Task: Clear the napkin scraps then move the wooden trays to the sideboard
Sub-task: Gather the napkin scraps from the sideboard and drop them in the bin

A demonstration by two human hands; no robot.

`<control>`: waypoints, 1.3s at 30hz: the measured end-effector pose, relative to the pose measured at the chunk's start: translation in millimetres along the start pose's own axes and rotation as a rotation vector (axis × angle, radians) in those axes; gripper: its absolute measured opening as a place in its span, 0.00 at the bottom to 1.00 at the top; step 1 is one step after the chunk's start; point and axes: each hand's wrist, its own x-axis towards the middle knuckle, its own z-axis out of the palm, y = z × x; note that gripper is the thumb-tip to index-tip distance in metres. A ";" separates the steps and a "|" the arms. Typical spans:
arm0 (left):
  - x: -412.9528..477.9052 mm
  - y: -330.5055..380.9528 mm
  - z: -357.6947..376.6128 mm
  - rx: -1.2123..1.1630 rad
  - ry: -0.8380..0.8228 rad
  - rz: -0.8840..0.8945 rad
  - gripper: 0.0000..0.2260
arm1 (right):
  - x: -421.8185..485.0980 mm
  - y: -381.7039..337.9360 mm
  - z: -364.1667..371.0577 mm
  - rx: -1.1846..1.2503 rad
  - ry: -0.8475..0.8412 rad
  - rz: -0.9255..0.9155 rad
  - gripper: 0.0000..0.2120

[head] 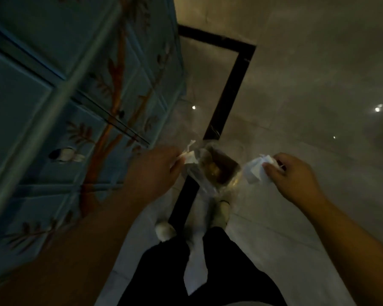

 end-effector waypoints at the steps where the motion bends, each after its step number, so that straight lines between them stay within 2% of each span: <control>1: 5.3 -2.6 14.3 -0.015 -0.015 -0.011 0.10 | 4.8 11.2 7.1 -0.006 0.022 0.017 0.05; 3: 13.7 -11.9 52.5 -0.048 -0.066 -0.034 0.11 | 15.5 36.6 28.1 0.017 0.016 0.111 0.06; 9: 41.7 -49.0 154.3 -0.053 -0.236 -0.028 0.12 | 62.9 96.1 130.8 0.297 -0.013 0.413 0.05; 16: 77.8 -98.3 250.3 -0.099 -0.317 -0.098 0.08 | 130.1 158.6 241.9 0.472 -0.066 0.670 0.08; 22: 105.6 -136.6 320.3 -0.137 -0.343 -0.143 0.10 | 171.2 188.7 286.0 0.543 -0.048 0.668 0.05; 26: 122.2 -137.5 349.9 -0.110 -0.329 -0.155 0.10 | 180.0 197.9 296.7 0.577 -0.115 0.661 0.13; 34: 143.4 -127.8 380.8 -0.201 -0.398 -0.242 0.11 | 176.7 208.8 288.1 0.460 -0.141 0.537 0.14; 39: 149.6 -125.4 386.7 -0.244 -0.517 -0.178 0.19 | 179.2 204.0 274.6 0.377 -0.114 0.460 0.14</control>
